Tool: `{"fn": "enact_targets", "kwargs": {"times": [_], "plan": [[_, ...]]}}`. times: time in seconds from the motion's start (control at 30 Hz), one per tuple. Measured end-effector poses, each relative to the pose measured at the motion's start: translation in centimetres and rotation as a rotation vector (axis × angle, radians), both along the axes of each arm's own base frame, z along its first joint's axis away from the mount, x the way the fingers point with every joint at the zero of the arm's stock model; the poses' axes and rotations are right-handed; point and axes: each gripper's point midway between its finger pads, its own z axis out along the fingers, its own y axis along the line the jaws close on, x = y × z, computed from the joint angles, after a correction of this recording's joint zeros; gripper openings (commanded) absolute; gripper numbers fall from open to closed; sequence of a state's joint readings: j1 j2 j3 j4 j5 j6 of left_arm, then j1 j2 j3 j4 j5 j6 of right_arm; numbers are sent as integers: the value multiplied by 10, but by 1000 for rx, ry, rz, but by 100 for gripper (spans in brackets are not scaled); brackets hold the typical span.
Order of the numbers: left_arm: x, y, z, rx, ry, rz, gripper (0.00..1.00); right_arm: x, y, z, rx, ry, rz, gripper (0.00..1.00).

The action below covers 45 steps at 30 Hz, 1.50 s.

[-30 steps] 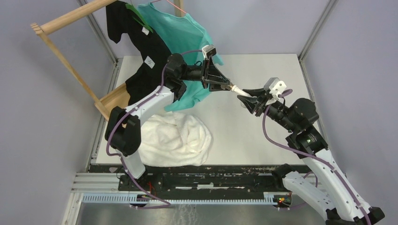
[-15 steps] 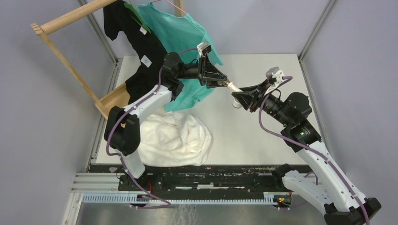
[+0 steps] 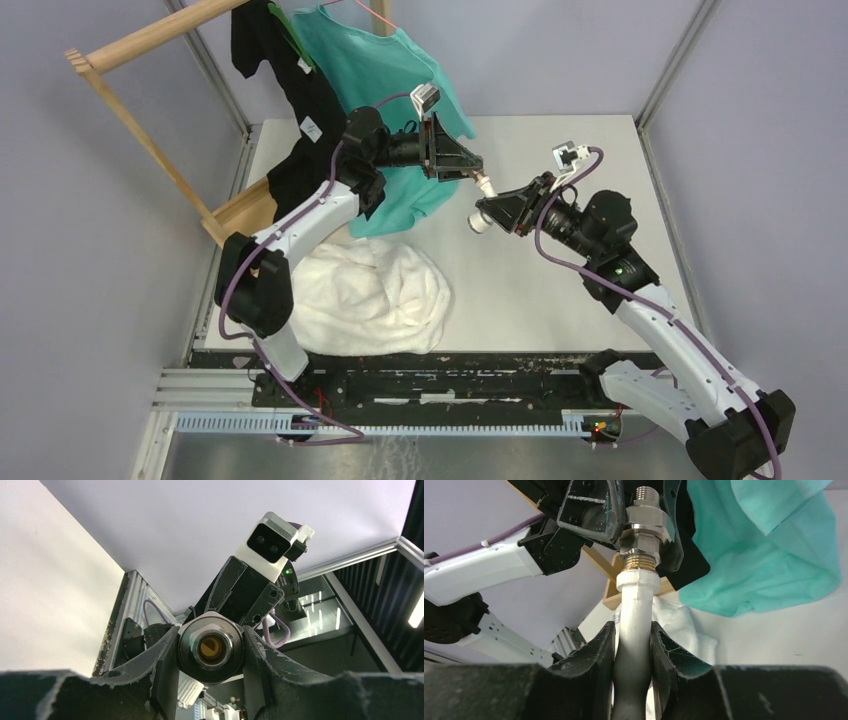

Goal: Install the water faucets

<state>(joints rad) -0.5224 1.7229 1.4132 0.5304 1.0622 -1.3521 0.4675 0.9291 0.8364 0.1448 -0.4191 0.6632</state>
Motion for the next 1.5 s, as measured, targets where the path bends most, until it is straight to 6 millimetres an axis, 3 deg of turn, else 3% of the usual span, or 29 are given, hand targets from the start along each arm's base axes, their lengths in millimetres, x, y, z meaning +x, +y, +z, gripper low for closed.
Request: {"fn": "enact_targets", "kwargs": {"times": [0.8,0.93,1.2,1.5], "plan": [[3,2,1,-119,-161,172,3,-4,25,-6,420,183,177,1],[3,2,4,-112,-171,207,3,-4,21,-3,301,172,145,1],[-4,-2,20,-67,-139,322,3,-7,-6,15,-38,61,9,1],[3,-17,-15,95,26,374,3,-4,-26,-19,-363,47,-70,1]]}}
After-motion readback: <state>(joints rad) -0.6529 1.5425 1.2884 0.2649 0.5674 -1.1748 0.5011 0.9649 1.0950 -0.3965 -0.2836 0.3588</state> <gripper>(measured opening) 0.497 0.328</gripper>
